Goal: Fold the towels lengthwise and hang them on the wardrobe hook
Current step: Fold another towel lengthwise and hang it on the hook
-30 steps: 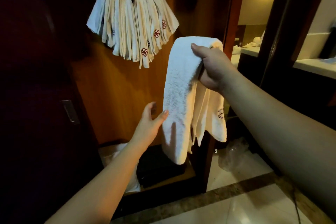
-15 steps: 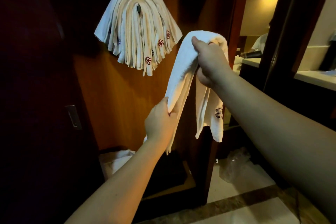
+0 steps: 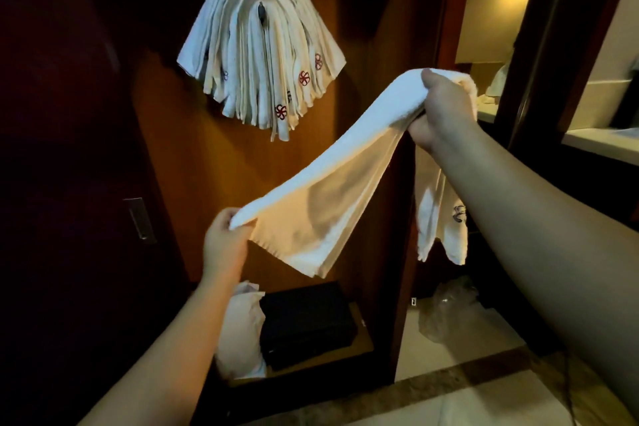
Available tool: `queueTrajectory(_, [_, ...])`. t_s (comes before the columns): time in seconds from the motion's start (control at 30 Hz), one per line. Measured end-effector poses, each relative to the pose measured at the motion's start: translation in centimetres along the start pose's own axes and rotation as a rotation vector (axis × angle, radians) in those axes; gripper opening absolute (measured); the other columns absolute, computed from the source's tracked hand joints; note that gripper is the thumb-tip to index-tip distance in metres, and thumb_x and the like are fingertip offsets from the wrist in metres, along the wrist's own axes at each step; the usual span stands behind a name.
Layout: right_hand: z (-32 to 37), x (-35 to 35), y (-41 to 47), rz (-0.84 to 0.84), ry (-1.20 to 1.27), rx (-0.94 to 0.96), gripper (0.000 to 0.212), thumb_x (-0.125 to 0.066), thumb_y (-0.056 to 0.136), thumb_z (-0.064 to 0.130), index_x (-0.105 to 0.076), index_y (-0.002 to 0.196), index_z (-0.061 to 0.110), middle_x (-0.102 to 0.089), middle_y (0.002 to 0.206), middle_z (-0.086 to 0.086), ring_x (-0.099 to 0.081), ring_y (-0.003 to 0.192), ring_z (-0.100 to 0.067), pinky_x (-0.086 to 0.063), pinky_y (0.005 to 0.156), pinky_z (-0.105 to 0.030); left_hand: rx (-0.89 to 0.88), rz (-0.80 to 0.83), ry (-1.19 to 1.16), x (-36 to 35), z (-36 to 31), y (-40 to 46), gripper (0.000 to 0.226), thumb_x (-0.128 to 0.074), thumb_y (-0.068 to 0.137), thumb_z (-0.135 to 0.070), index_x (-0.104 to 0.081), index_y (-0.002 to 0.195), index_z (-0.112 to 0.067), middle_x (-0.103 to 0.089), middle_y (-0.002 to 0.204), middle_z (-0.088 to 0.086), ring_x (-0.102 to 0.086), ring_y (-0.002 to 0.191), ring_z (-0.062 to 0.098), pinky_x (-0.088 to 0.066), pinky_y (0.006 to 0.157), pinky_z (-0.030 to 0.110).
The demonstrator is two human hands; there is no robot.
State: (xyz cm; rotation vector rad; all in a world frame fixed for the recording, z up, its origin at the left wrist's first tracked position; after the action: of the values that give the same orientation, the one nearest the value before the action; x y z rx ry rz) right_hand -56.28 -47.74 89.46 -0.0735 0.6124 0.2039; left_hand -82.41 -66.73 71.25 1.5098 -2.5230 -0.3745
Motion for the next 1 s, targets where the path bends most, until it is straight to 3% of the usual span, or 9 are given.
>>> queueTrajectory(0.07, [0.4, 0.3, 0.3, -0.001, 0.083, -0.022, 0.054, -0.070, 0.092, 0.018, -0.042, 0.137, 0.010, -0.063, 0.114, -0.011, -0.064, 0.103, -0.029, -0.056, 0.091, -0.048, -0.085, -0.078, -0.379, 2.3, -3.1, 1.2, 0.025, -0.064, 0.082, 0.003, -0.061, 0.086, -0.022, -0.064, 0.086, -0.003, -0.061, 0.082, 0.015, -0.046, 0.071, 0.028])
queueTrajectory(0.13, [0.8, 0.4, 0.4, 0.039, 0.162, -0.027, 0.049, -0.066, 0.093, 0.013, -0.043, 0.137, 0.008, -0.063, 0.115, -0.014, -0.065, 0.102, -0.033, -0.058, 0.082, -0.051, -0.145, 0.040, -0.661, 3.6, -4.5, 2.7, 0.028, -0.072, 0.079, -0.009, -0.061, 0.105, -0.014, -0.067, 0.103, 0.004, -0.067, 0.096, 0.018, -0.056, 0.082, 0.034])
queueTrajectory(0.23, [0.7, 0.8, 0.5, 0.079, 0.253, -0.055, 0.047, -0.064, 0.093, 0.010, -0.044, 0.136, 0.008, -0.063, 0.117, -0.019, -0.065, 0.103, -0.038, -0.058, 0.079, -0.054, 0.073, 0.330, -0.517, 1.7, -2.4, 1.8, 0.088, -0.092, 0.052, -0.038, -0.056, 0.125, -0.004, -0.071, 0.112, 0.003, -0.068, 0.106, 0.019, -0.058, 0.081, 0.034])
queueTrajectory(0.3, [-0.1, 1.2, 0.4, 0.066, 0.264, -0.078, 0.047, -0.065, 0.092, 0.009, -0.045, 0.135, 0.009, -0.063, 0.116, -0.018, -0.064, 0.106, -0.038, -0.053, 0.092, -0.058, 0.170, 0.334, -0.398, 0.9, -0.1, 0.5, 0.064, -0.086, 0.053, -0.024, -0.062, 0.111, -0.012, -0.074, 0.094, -0.004, -0.069, 0.094, 0.017, -0.058, 0.071, 0.031])
queueTrajectory(0.37, [-0.9, 1.7, 0.2, 0.044, 0.233, -0.092, 0.040, -0.064, 0.093, 0.009, -0.048, 0.130, 0.009, -0.064, 0.114, -0.015, -0.064, 0.104, -0.035, -0.052, 0.095, -0.056, 0.204, 0.175, -0.423, 1.7, 0.5, 0.3, 0.018, -0.064, 0.080, -0.008, -0.064, 0.094, -0.019, -0.073, 0.083, -0.003, -0.068, 0.084, 0.024, -0.056, 0.062, 0.032])
queueTrajectory(0.5, [-2.0, 2.5, 0.3, 0.031, 0.235, -0.093, 0.024, -0.061, 0.095, 0.008, -0.050, 0.116, 0.010, -0.066, 0.110, -0.012, -0.065, 0.101, -0.031, -0.052, 0.093, -0.053, 0.187, 0.181, -0.734, 2.5, -0.2, 0.1, 0.022, -0.050, 0.095, -0.016, -0.066, 0.111, -0.019, -0.075, 0.100, 0.001, -0.072, 0.090, 0.024, -0.061, 0.070, 0.037])
queueTrajectory(0.63, [-2.3, 2.4, 0.2, 0.072, 0.231, -0.081, 0.012, -0.057, 0.098, 0.010, -0.053, 0.109, 0.010, -0.068, 0.109, -0.012, -0.067, 0.099, -0.030, -0.056, 0.069, -0.046, 0.337, 0.310, -0.751, 1.2, 0.6, -1.6, 0.034, -0.042, 0.101, -0.035, -0.071, 0.116, -0.025, -0.072, 0.115, 0.005, -0.069, 0.104, 0.031, -0.055, 0.086, 0.049])
queueTrajectory(0.73, [-2.4, 2.4, 0.0, 0.093, 0.228, -0.071, 0.006, -0.055, 0.099, 0.012, -0.056, 0.105, 0.011, -0.072, 0.103, -0.011, -0.069, 0.096, -0.030, -0.057, 0.069, -0.044, 0.464, 0.320, -0.766, 0.6, 1.4, -3.0, 0.044, -0.037, 0.101, -0.044, -0.077, 0.108, -0.027, -0.072, 0.109, 0.008, -0.069, 0.099, 0.029, -0.055, 0.083, 0.044])
queueTrajectory(1.0, [-2.4, 2.3, -0.1, 0.112, 0.209, -0.024, 0.031, -0.058, 0.097, 0.014, -0.054, 0.128, 0.013, -0.070, 0.116, -0.011, -0.069, 0.104, -0.033, -0.061, 0.069, -0.046, 0.726, 0.208, -0.931, -0.9, 4.9, -6.0, 0.065, -0.043, 0.091, -0.069, -0.063, 0.122, -0.016, -0.071, 0.115, 0.018, -0.063, 0.111, 0.041, -0.052, 0.094, 0.049])
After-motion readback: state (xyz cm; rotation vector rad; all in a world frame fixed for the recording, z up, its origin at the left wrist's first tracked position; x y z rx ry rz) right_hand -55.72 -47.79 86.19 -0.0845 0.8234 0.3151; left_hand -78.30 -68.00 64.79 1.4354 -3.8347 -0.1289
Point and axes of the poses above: each hand's wrist, its own y-axis towards the middle knuckle, its own x-axis out of the back of the hand, z = x × y, the point moved 6 cm from there along y, towards the middle knuckle
